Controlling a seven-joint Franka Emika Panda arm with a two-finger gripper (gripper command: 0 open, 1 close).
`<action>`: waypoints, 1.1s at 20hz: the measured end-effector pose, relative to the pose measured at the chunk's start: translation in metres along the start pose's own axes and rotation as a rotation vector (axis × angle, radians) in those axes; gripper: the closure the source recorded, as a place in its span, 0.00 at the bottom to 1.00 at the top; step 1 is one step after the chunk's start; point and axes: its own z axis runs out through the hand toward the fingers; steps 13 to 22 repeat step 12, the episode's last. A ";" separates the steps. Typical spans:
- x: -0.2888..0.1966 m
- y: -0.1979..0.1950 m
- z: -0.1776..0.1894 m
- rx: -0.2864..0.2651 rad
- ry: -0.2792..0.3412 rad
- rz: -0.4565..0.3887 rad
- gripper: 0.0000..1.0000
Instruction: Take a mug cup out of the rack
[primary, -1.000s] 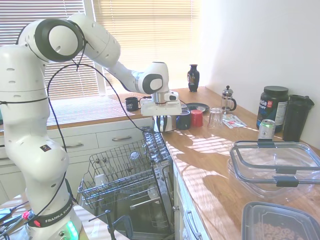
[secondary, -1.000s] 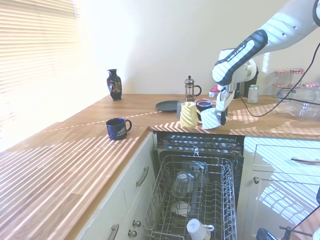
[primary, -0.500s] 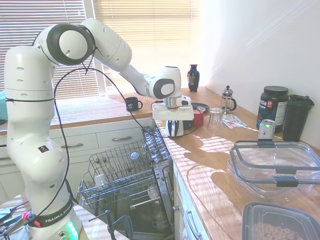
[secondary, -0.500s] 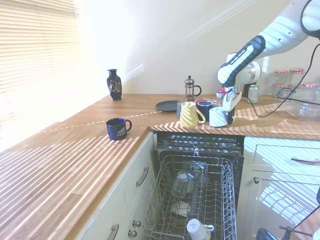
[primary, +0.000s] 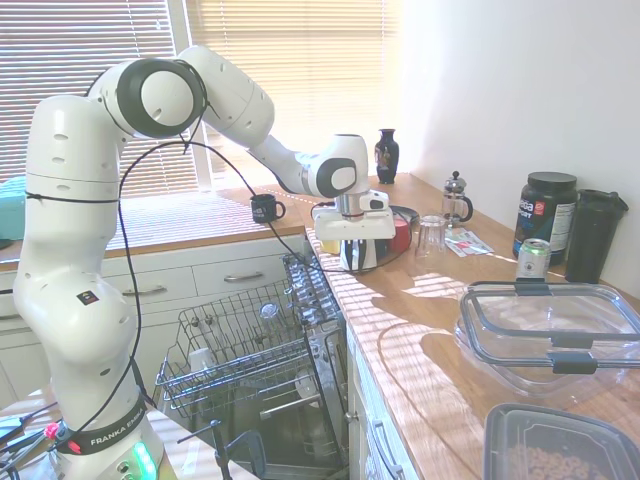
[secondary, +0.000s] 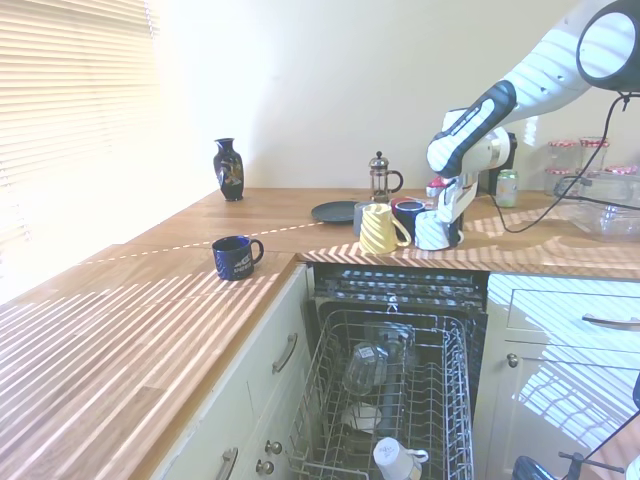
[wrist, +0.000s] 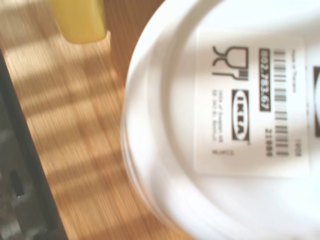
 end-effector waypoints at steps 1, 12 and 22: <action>0.000 -0.001 0.000 -0.002 0.001 0.002 0.00; -0.024 0.005 -0.043 -0.002 0.048 0.021 0.00; -0.024 0.005 -0.043 -0.002 0.048 0.021 0.00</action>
